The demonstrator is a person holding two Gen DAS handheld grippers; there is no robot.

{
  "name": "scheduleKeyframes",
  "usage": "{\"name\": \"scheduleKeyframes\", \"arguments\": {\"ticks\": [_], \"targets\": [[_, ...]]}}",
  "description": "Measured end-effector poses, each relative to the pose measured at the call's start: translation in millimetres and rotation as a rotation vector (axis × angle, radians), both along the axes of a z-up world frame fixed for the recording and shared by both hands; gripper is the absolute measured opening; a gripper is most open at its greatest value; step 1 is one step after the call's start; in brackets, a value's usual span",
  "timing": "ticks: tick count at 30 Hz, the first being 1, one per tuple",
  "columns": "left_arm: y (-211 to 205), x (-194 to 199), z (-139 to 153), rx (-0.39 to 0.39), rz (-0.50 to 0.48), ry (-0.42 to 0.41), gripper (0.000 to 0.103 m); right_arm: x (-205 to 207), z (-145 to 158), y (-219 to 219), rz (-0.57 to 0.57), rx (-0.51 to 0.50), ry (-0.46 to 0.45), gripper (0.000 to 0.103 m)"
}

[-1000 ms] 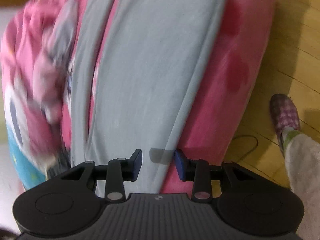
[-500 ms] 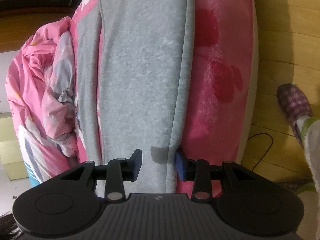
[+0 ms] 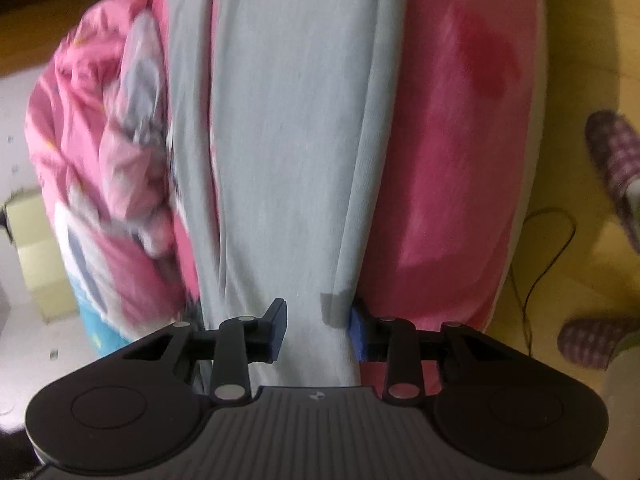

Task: Fold clothes

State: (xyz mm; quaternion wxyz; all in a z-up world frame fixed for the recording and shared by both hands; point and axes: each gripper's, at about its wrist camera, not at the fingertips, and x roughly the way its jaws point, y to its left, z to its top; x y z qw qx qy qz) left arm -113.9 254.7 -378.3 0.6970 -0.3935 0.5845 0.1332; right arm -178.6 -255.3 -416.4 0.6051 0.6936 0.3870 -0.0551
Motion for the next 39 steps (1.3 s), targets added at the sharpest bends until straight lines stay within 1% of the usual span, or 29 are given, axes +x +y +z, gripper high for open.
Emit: {"name": "scheduleKeyframes", "arguments": {"ticks": [2, 3, 4, 5, 6, 7, 9, 14, 18, 21, 25, 28, 31, 34, 39], "targets": [[2.6, -2.9, -4.2, -0.024, 0.029, 0.003, 0.043, 7.8, -2.5, 9.4, 0.057, 0.021, -0.004, 0.032], [4.3, -4.8, -5.9, -0.036, 0.046, 0.000, 0.044, 13.1, -3.6, 15.0, 0.086, 0.027, -0.002, 0.028], [6.4, -7.1, -7.2, -0.047, 0.064, -0.005, 0.044, 17.9, -3.7, 20.7, 0.115, 0.030, -0.001, 0.019], [8.4, -9.4, -8.5, -0.058, 0.082, -0.010, 0.044, 20.8, -1.2, 25.3, 0.137, 0.023, -0.005, 0.015], [10.9, -11.9, -9.3, -0.069, 0.103, -0.017, 0.045, 22.2, 2.7, 28.6, 0.150, 0.012, -0.017, 0.008], [13.7, -14.5, -10.0, -0.080, 0.127, -0.025, 0.046, 23.7, 6.7, 32.0, 0.164, 0.001, -0.030, 0.005], [19.3, -20.2, -11.4, -0.107, 0.182, -0.039, 0.048, 24.6, 14.5, 35.3, 0.167, -0.003, -0.054, 0.004], [33.3, -30.2, -15.2, -0.175, 0.335, -0.087, 0.048, 25.7, 29.1, 33.3, 0.162, 0.009, -0.066, 0.004], [35.8, -28.7, -17.5, -0.160, 0.369, -0.116, 0.048, 30.7, 35.6, 29.3, 0.192, 0.001, -0.069, 0.004], [38.9, -22.5, -21.1, -0.151, 0.391, -0.129, 0.046, 31.3, 36.1, 24.2, 0.203, 0.000, -0.060, 0.005], [45.4, -20.9, -21.1, -0.185, 0.419, -0.145, 0.044, 32.3, 34.4, 17.4, 0.175, 0.004, -0.041, 0.007], [42.9, -21.9, -21.6, -0.211, 0.410, -0.133, 0.046, 36.3, 25.6, 21.2, 0.167, 0.055, -0.040, 0.008], [37.5, -26.8, -30.8, -0.261, 0.422, -0.106, 0.048, 46.1, 15.7, 34.8, 0.222, 0.084, -0.030, 0.009], [32.4, -30.7, -38.9, -0.306, 0.431, -0.086, 0.049, 59.0, 7.0, 55.8, 0.314, 0.093, -0.019, 0.010], [26.6, -31.7, -40.5, -0.322, 0.402, -0.091, 0.050, 73.1, -4.4, 98.4, 0.453, 0.113, -0.005, 0.014]]}}
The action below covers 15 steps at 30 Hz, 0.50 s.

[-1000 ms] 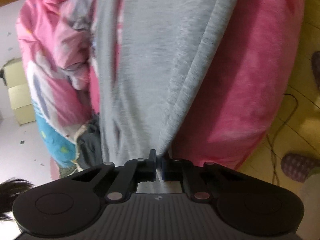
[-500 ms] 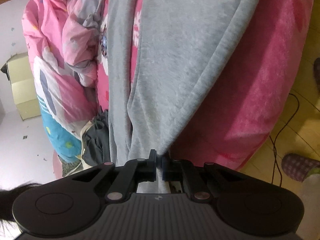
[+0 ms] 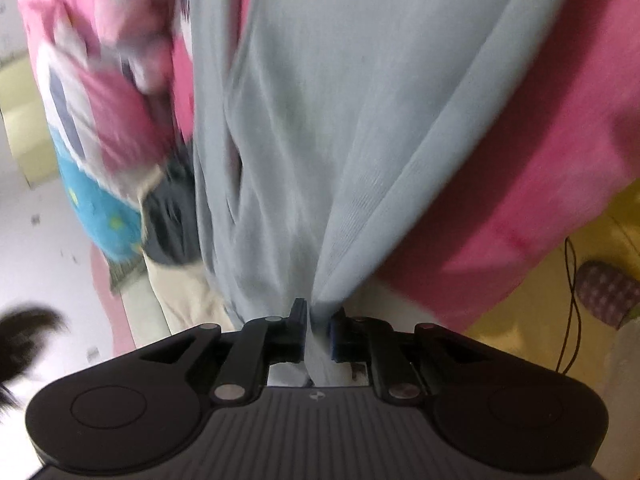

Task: Fold clothes

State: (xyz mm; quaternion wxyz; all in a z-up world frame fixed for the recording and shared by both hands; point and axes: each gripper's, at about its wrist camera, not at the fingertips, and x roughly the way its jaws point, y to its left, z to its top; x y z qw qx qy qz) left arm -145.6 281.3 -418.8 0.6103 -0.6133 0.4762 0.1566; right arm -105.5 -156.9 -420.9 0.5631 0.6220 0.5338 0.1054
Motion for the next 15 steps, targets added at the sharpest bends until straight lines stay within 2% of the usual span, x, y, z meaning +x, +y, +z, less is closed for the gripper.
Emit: {"name": "scheduleKeyframes", "arguments": {"ticks": [4, 7, 11, 15], "targets": [[0.5, 1.6, 3.3, 0.001, -0.006, -0.010, 0.051, 3.3, -9.2, 31.1, 0.078, 0.000, 0.034, 0.015], [0.9, -2.1, 4.3, -0.007, 0.009, -0.018, 0.052, 3.1, -19.4, 51.0, 0.085, 0.023, 0.071, 0.016], [5.9, -14.2, -0.2, -0.046, 0.094, -0.018, 0.054, 5.1, -26.4, 77.8, 0.109, 0.062, 0.096, 0.015], [11.8, -24.6, -0.6, -0.057, 0.156, -0.023, 0.054, 8.2, -17.2, 94.6, 0.111, 0.135, 0.064, 0.009]]}}
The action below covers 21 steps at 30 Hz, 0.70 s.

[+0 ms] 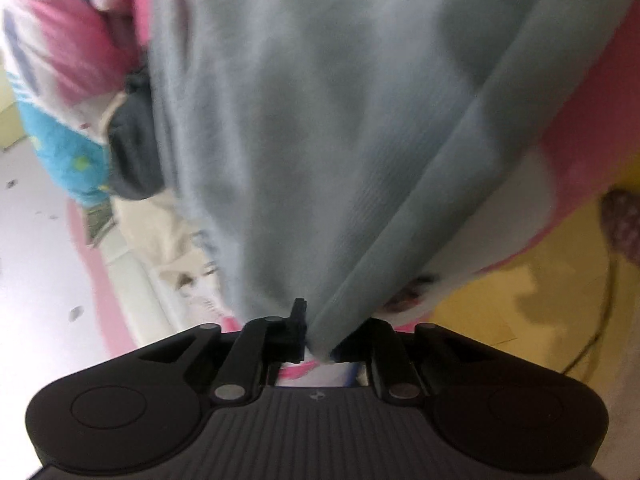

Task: Fold clothes

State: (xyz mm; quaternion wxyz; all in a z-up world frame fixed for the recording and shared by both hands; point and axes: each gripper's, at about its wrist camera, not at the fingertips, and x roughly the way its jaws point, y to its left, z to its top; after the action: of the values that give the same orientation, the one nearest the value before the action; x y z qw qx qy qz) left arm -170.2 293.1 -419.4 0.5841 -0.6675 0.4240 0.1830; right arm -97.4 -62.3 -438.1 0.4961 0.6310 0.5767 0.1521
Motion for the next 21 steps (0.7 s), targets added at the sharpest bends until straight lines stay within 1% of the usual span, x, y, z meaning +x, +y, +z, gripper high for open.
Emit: {"name": "scheduleKeyframes", "arguments": {"ticks": [2, 4, 7, 9, 10, 12, 13, 15, 16, 17, 19, 21], "targets": [[2.6, -1.9, 1.4, -0.004, 0.013, -0.018, 0.058, 1.3, 8.8, 1.5, -0.037, 0.044, -0.025, 0.008], [4.5, -0.1, 1.8, -0.015, 0.022, -0.039, 0.059, 0.0, 12.5, -2.5, -0.061, 0.076, -0.016, 0.007], [5.9, 0.6, 0.6, -0.042, 0.054, -0.062, 0.059, -1.3, 15.3, -4.5, -0.072, 0.098, -0.002, 0.006], [5.9, 2.6, 3.0, -0.041, 0.073, -0.086, 0.059, -2.2, 17.8, -5.2, -0.070, 0.109, 0.000, 0.006], [5.8, 3.8, 4.6, -0.037, 0.082, -0.099, 0.057, -2.3, 19.6, -6.0, -0.072, 0.116, -0.001, 0.006], [7.1, 6.1, 10.5, -0.020, 0.103, -0.143, 0.050, -2.1, 23.5, -6.9, -0.075, 0.126, -0.002, 0.006], [9.0, 7.0, 13.9, -0.011, 0.115, -0.161, 0.044, -2.0, 25.5, -7.2, -0.076, 0.129, -0.002, 0.005], [13.2, 8.6, 19.8, 0.006, 0.135, -0.194, 0.040, -1.8, 28.2, -7.9, -0.075, 0.135, -0.006, 0.005], [15.2, 9.9, 22.8, 0.019, 0.138, -0.205, 0.030, -1.7, 29.4, -8.3, -0.073, 0.138, -0.009, 0.005], [16.1, 11.6, 26.1, 0.042, 0.127, -0.202, 0.020, -1.5, 30.5, -8.7, -0.068, 0.135, -0.015, 0.005], [15.3, 13.6, 33.6, 0.109, 0.080, -0.161, 0.011, -1.1, 32.0, -8.2, -0.041, 0.102, -0.034, 0.005], [12.2, 10.9, 41.7, 0.194, 0.020, -0.083, 0.009, -2.8, 27.3, -4.9, 0.002, 0.049, -0.034, 0.005]]}}
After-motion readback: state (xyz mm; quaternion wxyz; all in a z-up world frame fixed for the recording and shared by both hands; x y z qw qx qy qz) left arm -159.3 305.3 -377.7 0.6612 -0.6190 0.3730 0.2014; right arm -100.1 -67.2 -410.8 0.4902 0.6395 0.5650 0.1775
